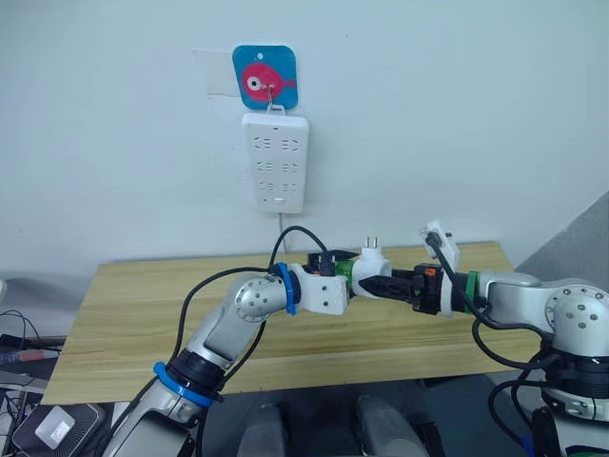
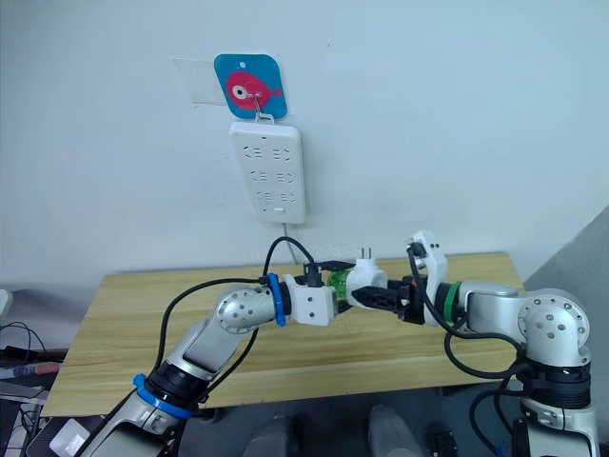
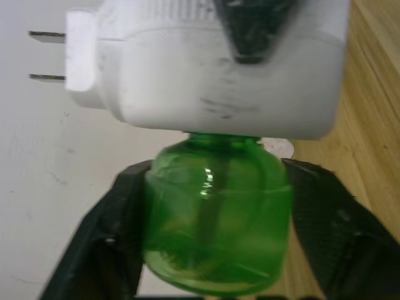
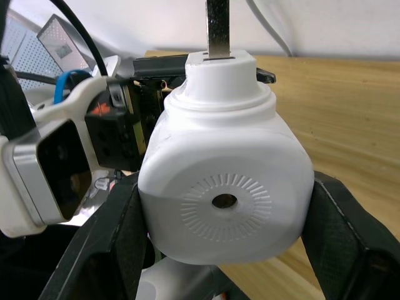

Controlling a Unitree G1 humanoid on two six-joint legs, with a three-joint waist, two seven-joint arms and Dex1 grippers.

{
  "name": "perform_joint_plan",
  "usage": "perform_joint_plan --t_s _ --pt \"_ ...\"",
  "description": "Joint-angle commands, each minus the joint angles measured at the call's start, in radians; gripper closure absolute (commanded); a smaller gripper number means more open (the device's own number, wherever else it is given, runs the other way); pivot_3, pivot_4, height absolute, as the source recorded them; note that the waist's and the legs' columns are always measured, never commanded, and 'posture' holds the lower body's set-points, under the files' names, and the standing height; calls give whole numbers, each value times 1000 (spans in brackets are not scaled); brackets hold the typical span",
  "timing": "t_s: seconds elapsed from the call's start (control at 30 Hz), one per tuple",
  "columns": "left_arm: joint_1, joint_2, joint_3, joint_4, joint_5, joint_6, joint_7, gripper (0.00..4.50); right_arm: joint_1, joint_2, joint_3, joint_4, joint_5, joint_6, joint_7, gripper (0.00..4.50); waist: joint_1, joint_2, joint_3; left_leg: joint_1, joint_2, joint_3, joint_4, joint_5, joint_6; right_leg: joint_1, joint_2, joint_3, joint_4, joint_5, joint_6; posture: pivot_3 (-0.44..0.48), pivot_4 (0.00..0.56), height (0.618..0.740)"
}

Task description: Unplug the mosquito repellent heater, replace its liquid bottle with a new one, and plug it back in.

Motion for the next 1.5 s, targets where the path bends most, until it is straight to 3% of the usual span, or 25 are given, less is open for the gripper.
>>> perform_joint_plan --t_s 0.03,0.27,0.33,0.43,0.5,0.6,0.77,1.1,1.33,1.4,1.5 --pt "-13 2 -11 -33 8 -20 11 2229 -12 -5 -13 -9 51 -34 -15 1491 0 0 0 0 0 0 0 0 0 0 0 0 0 0 0 -146 132 740" --pt "-19 -11 -5 -5 6 -26 27 2229 -13 -1 8 -12 90 -61 -27 1491 -4 0 -1 0 0 0 0 0 0 0 0 0 0 0 0 -146 123 740" --pt "-17 -33 14 5 -39 -13 30 2229 -13 -4 6 -18 109 -75 -18 757 -4 0 -1 0 0 0 0 0 0 0 0 0 0 0 0 -144 121 740" --pt "-8 -91 68 19 -207 67 -6 2229 1 -28 -9 -68 55 -133 4 62 -3 0 -1 0 0 0 0 0 0 0 0 0 0 0 0 -142 116 740" --pt "-1 -135 109 7 -333 163 -35 2229 13 -26 -20 -94 40 -180 -7 62 -4 1 -2 0 0 0 0 0 0 0 0 -1 0 0 0 -144 115 740" --pt "-17 -270 234 -46 -600 419 17 2229 32 -6 -25 -174 -27 -285 -20 62 -6 2 -4 0 0 -1 0 0 0 0 0 -1 0 0 0 -153 107 740" --pt "-23 -320 278 -114 -758 580 9 2229 68 46 20 -279 -96 -400 -36 62 -24 4 -16 -1 0 -1 0 0 0 0 0 -1 0 0 0 -181 93 740" --pt "-35 -252 234 -121 -760 608 -39 2229 21 146 106 -278 -258 -523 -99 62 -55 4 -31 4 -1 0 0 1 -2 3 1 2 2 0 1 -210 88 740" --pt "-34 -256 215 -120 -747 592 -28 2229 8 205 174 -263 -364 -533 -156 62 -72 4 -32 4 0 -1 0 1 -2 3 1 2 2 -1 1 -202 89 740" --pt "-33 -256 215 -122 -747 593 -27 2229 11 212 181 -261 -391 -535 -156 411 -75 4 -32 4 0 -2 0 1 -2 3 1 2 2 -1 1 -198 90 740" --pt "-29 -254 221 -122 -744 590 -22 2229 14 220 174 -263 -416 -547 -157 1288 -76 4 -32 4 0 -2 0 1 -2 3 1 2 2 0 1 -193 91 740"
